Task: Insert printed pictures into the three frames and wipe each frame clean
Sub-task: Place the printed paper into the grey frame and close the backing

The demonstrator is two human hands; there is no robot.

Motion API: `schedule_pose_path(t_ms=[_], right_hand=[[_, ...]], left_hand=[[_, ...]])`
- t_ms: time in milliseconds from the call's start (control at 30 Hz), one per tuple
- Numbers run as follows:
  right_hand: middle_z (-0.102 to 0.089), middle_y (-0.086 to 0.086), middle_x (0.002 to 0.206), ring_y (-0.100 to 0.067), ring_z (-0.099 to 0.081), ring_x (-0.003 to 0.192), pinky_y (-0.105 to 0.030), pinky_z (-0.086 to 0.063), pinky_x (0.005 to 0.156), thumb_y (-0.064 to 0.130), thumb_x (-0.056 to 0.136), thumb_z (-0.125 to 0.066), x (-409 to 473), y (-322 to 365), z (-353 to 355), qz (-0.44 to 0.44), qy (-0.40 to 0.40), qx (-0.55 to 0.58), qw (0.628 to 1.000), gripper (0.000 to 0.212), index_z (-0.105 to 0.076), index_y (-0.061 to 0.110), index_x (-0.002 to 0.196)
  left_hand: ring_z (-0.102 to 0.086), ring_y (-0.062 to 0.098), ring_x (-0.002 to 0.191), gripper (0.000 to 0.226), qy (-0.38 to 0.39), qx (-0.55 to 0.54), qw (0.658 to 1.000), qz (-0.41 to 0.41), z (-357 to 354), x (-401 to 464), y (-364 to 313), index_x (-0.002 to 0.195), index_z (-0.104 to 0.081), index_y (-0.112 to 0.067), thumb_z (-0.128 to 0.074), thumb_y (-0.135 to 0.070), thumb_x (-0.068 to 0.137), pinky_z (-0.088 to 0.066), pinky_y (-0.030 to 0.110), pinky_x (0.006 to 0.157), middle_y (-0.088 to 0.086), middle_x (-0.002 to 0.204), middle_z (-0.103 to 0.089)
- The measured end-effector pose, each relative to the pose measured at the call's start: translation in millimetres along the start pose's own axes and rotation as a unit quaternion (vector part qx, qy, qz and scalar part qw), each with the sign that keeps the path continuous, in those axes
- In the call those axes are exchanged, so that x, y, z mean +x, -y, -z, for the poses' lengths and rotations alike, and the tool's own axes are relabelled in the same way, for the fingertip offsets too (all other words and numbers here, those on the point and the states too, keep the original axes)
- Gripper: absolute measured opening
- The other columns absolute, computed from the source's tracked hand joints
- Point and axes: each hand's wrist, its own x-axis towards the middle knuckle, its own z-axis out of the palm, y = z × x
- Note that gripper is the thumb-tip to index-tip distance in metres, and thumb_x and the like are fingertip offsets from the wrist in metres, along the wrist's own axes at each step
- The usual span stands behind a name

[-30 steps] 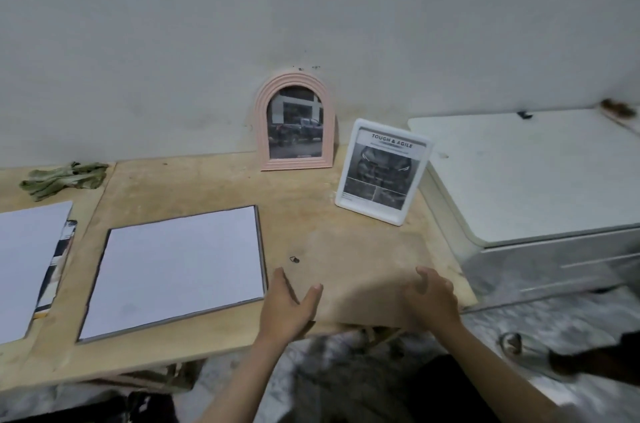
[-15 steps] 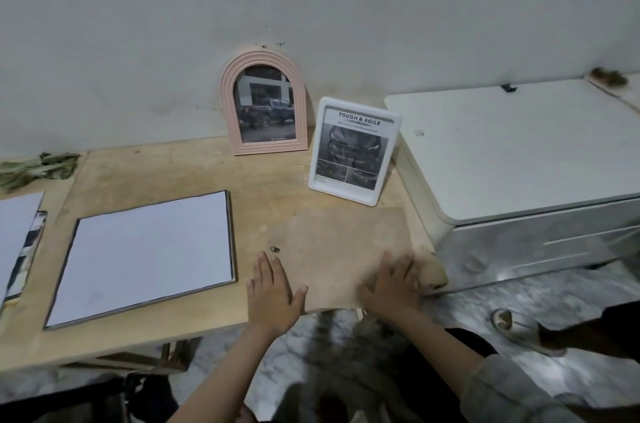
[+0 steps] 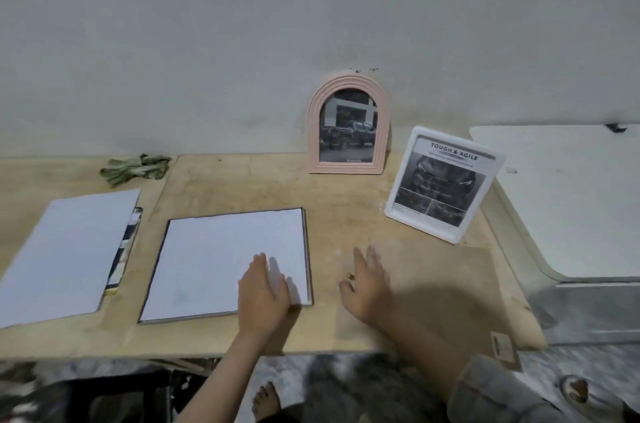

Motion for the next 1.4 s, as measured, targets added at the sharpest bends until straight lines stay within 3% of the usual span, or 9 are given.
schedule_pose_path(t_ms=[200, 300, 367, 433, 533, 600, 1133, 1333, 1400], right_hand=[[-0.007, -0.01, 0.158, -0.029, 0.0, 0.146, -0.052, -0.004, 0.115, 0.042, 0.094, -0.038, 41, 82, -37, 0.068, 0.037, -0.054, 0.996, 0.067, -0.013, 0.014, 0.15], [-0.047, -0.025, 0.137, -0.047, -0.043, 0.126, -0.064, -0.039, 0.095, 0.036, 0.077, -0.055, 57, 102, -60, 0.089, 0.03, -0.079, 0.992, 0.067, -0.048, -0.001, 0.132], [-0.059, -0.028, 0.119, -0.05, -0.058, 0.105, -0.058, -0.05, 0.08, 0.037, 0.065, -0.062, 61, 108, -69, 0.072, 0.022, -0.089, 0.993, 0.064, -0.061, -0.004, 0.115], [-0.05, -0.029, 0.131, -0.048, -0.049, 0.118, -0.054, -0.043, 0.091, 0.042, 0.068, -0.056, 60, 117, -70, 0.039, 0.019, -0.09, 0.995, 0.072, -0.054, -0.003, 0.124], [-0.016, -0.017, 0.154, -0.034, -0.014, 0.142, -0.046, -0.019, 0.111, 0.053, 0.078, -0.036, 53, 124, -75, -0.001, 0.006, -0.098, 0.995, 0.083, -0.023, 0.007, 0.146], [-0.012, -0.013, 0.156, -0.03, -0.009, 0.143, -0.044, -0.016, 0.113, 0.052, 0.085, -0.042, 52, 126, -78, -0.008, -0.005, -0.087, 0.996, 0.081, -0.016, 0.009, 0.148], [-0.047, -0.01, 0.134, -0.027, -0.046, 0.124, -0.039, -0.041, 0.102, 0.024, 0.079, -0.068, 40, 144, -72, -0.004, -0.07, 0.104, 0.992, 0.072, -0.034, 0.005, 0.14], [-0.05, -0.013, 0.119, -0.028, -0.05, 0.108, -0.029, -0.041, 0.081, 0.018, 0.076, -0.072, 42, 141, -56, -0.057, -0.098, 0.177, 0.978, 0.07, -0.038, 0.004, 0.135], [-0.053, -0.008, 0.104, -0.024, -0.052, 0.094, -0.028, -0.039, 0.073, 0.015, 0.076, -0.072, 43, 139, -47, -0.111, -0.085, 0.241, 0.96, 0.055, -0.047, 0.004, 0.123]], left_hand=[[-0.033, 0.035, 0.137, 0.069, -0.022, 0.061, 0.994, 0.092, 70, 55, 72, 0.143, -0.03, 0.005, -0.057, -0.03, 0.09, -0.026, 0.045, 0.113, 0.022, 0.148, -0.035], [-0.046, 0.039, 0.122, 0.063, 0.005, 0.097, 0.988, 0.121, 87, 74, 105, 0.128, -0.042, 0.009, -0.057, -0.033, 0.085, -0.039, 0.046, 0.102, 0.028, 0.132, -0.047], [-0.05, 0.04, 0.112, 0.057, 0.024, 0.124, 0.985, 0.122, 90, 81, 118, 0.118, -0.047, 0.009, -0.058, -0.033, 0.081, -0.044, 0.047, 0.093, 0.029, 0.123, -0.05], [-0.044, 0.042, 0.119, 0.061, 0.026, 0.147, 0.983, 0.109, 93, 82, 120, 0.124, -0.043, 0.01, -0.057, -0.032, 0.081, -0.04, 0.048, 0.099, 0.031, 0.129, -0.045], [-0.024, 0.039, 0.138, 0.072, 0.03, 0.151, 0.984, 0.091, 98, 79, 115, 0.142, -0.026, 0.007, -0.053, -0.03, 0.087, -0.025, 0.043, 0.114, 0.028, 0.149, -0.023], [-0.023, 0.038, 0.138, 0.073, 0.026, 0.139, 0.986, 0.085, 97, 80, 117, 0.143, -0.025, 0.004, -0.054, -0.031, 0.086, -0.025, 0.043, 0.113, 0.026, 0.15, -0.023], [-0.039, 0.037, 0.121, 0.078, 0.004, 0.077, 0.989, 0.126, 113, 83, 108, 0.14, -0.03, -0.005, -0.068, -0.033, 0.078, -0.038, 0.042, 0.095, 0.016, 0.133, -0.04], [-0.043, 0.04, 0.121, 0.071, -0.005, 0.05, 0.974, 0.223, 128, 90, 105, 0.135, -0.034, -0.004, -0.067, -0.036, 0.081, -0.044, 0.043, 0.087, 0.019, 0.132, -0.041], [-0.044, 0.039, 0.12, 0.066, 0.009, 0.059, 0.971, 0.23, 130, 90, 105, 0.131, -0.038, -0.004, -0.066, -0.037, 0.082, -0.044, 0.042, 0.086, 0.019, 0.129, -0.043]])
